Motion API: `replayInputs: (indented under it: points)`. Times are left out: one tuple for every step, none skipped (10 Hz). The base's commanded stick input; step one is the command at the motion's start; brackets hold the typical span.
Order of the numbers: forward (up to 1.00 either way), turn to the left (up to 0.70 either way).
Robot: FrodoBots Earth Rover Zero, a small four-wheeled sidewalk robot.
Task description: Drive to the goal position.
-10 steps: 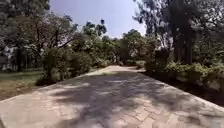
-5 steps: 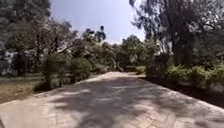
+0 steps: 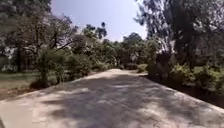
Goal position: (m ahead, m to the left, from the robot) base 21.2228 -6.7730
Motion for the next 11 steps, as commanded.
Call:
replayInputs:
  points:
    - [0.50, 0.00]
    - [0.50, 0.00]
    - [0.50, 0.00]
    - [0.50, 0.00]
    - [0.50, 0.00]
    - [0.50, 0.00]
    - [0.50, 0.00]
    - [0.50, 0.00]
    - [0.50, -0.50]
    - [0.50, -0.50]
    - [0.50, -0.50]
